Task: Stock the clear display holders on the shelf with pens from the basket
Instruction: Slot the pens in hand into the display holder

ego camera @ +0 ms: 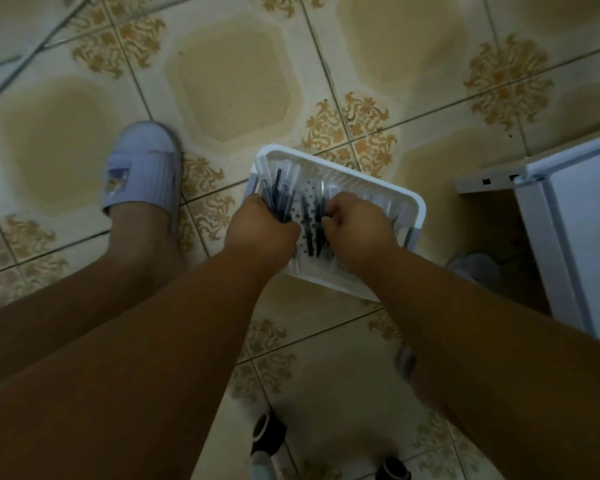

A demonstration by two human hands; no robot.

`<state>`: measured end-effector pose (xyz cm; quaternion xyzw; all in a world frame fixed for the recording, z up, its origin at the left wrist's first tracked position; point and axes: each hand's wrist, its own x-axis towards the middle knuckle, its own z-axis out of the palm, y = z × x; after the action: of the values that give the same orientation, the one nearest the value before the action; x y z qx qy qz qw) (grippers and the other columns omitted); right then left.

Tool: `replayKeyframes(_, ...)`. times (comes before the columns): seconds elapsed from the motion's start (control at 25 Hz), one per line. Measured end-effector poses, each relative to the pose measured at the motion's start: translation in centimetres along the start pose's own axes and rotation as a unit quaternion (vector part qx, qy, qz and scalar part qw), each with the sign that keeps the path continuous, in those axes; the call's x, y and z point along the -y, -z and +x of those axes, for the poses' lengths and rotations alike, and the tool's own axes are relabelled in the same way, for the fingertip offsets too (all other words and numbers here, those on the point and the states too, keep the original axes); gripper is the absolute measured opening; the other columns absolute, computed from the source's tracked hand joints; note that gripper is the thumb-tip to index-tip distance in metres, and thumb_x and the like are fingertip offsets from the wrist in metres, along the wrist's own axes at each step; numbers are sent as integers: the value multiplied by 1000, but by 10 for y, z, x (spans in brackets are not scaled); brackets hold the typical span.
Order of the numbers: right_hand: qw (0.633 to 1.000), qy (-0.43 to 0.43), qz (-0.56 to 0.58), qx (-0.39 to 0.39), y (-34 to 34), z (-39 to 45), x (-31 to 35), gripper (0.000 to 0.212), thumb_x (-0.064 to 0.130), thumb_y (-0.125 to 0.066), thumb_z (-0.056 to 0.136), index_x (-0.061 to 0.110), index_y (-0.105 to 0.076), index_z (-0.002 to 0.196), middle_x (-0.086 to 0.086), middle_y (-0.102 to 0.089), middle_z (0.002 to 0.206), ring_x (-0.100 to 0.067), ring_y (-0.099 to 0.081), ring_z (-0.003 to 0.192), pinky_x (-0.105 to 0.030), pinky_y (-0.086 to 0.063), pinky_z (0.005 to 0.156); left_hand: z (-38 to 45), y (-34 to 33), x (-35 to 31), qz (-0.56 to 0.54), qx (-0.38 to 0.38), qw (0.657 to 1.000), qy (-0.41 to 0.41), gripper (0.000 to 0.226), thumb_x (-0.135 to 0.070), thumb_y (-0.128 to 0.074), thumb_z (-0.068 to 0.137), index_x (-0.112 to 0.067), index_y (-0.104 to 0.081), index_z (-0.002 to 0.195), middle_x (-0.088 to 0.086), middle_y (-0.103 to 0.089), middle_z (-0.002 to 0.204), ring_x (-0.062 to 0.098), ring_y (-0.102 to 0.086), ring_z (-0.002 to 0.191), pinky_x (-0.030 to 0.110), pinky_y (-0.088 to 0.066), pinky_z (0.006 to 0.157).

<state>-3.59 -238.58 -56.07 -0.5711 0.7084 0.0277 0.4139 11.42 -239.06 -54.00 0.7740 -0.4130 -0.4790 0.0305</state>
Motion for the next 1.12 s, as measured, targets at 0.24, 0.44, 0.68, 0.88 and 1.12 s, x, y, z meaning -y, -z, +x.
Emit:
replayKeyframes(0.24, 984, -3, -169, 65, -34, 35, 19, 12, 16, -55, 95, 10, -55, 84, -3, -49, 75, -24, -50, 63, -34, -44, 61, -5, 6, 6, -31, 26, 999, -31, 35, -21, -68, 81, -19, -60, 114, 0, -68, 96, 19, -66, 83, 31, -56, 69)
replayKeyframes(0.44, 979, -52, -191, 51, -36, 48, 39, 27, 4, -56, 91, 11, -46, 67, -5, -47, 68, -22, -50, 63, -36, -47, 63, 2, 12, 11, -17, 14, 999, -42, 37, -21, -68, 81, -18, -60, 116, 0, -68, 98, 18, -66, 85, 29, -54, 70)
replayKeyframes(0.68, 993, -54, 89, -58, 7, 7, 35, 19, 24, -60, 92, 12, -62, 77, -6, -61, 74, -21, -57, 71, -25, -48, 68, -30, 30, -5, -25, 13, 995, -96, 28, -25, -65, 79, -18, -61, 105, 2, -68, 85, 21, -66, 75, 43, -59, 69)
replayKeyframes(0.88, 979, -6, 159, -130, 60, -90, 52, 11, 24, -59, 93, 19, -56, 83, 3, -53, 64, -11, -48, 55, -19, -34, 49, -116, 62, -36, -39, 0, 986, -160, 15, -20, -63, 79, -10, -57, 89, 6, -61, 71, 22, -59, 61, 26, -44, 52)
replayKeyframes(1.12, 955, 39, 174, -235, 126, -237, 60, 16, 27, -52, 93, 14, -49, 84, -10, -55, 73, -27, -49, 65, -32, -38, 57, -261, 98, -56, -118, -12, 968, -221, 11, -13, -65, 81, -13, -58, 89, 13, -63, 73, 23, -56, 55, 29, -44, 47)
